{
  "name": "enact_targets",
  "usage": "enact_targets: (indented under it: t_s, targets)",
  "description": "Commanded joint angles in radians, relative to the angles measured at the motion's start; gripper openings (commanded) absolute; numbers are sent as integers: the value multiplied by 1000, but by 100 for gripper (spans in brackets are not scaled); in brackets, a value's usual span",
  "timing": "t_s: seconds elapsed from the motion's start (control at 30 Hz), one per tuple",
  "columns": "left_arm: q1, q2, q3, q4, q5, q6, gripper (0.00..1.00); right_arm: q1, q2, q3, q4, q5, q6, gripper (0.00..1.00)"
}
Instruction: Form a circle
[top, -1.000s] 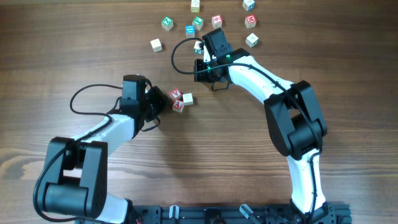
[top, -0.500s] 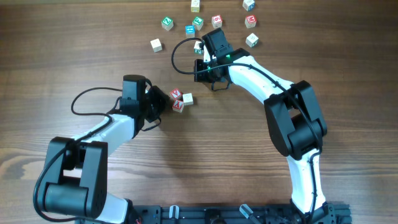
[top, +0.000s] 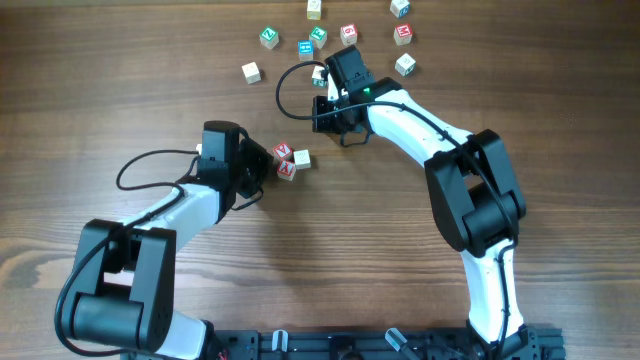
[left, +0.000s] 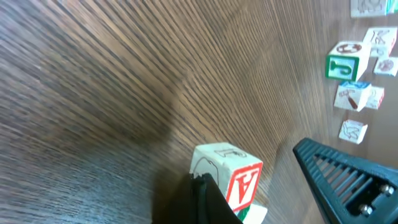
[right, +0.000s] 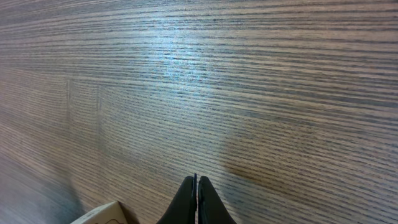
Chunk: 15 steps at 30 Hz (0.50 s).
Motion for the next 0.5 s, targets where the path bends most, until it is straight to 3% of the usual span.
enact_targets:
  t_s: [0.0, 0.07, 0.13, 0.3, 0.4, 0.47]
  targets:
    - [-3, 13, -6, -63, -181, -24, 4, 5, 16, -4, -3, 20, 3, 5]
    - [-2, 13, -6, -159, -267, -24, 4, 1, 16, -4, -6, 22, 3, 5]
    - [-2, 13, -6, -172, -259, -24, 4, -1, 16, -4, -6, 21, 4, 5]
    - [-3, 13, -6, 10, -255, -8, 4, -1, 16, -4, -7, 21, 4, 4]
    - [7, 40, -6, 31, -321, 16, 4, -1, 16, -4, -10, 21, 3, 5]
    - [25, 73, -6, 58, -252, 18, 4, -1, 16, -4, -13, 21, 4, 4]
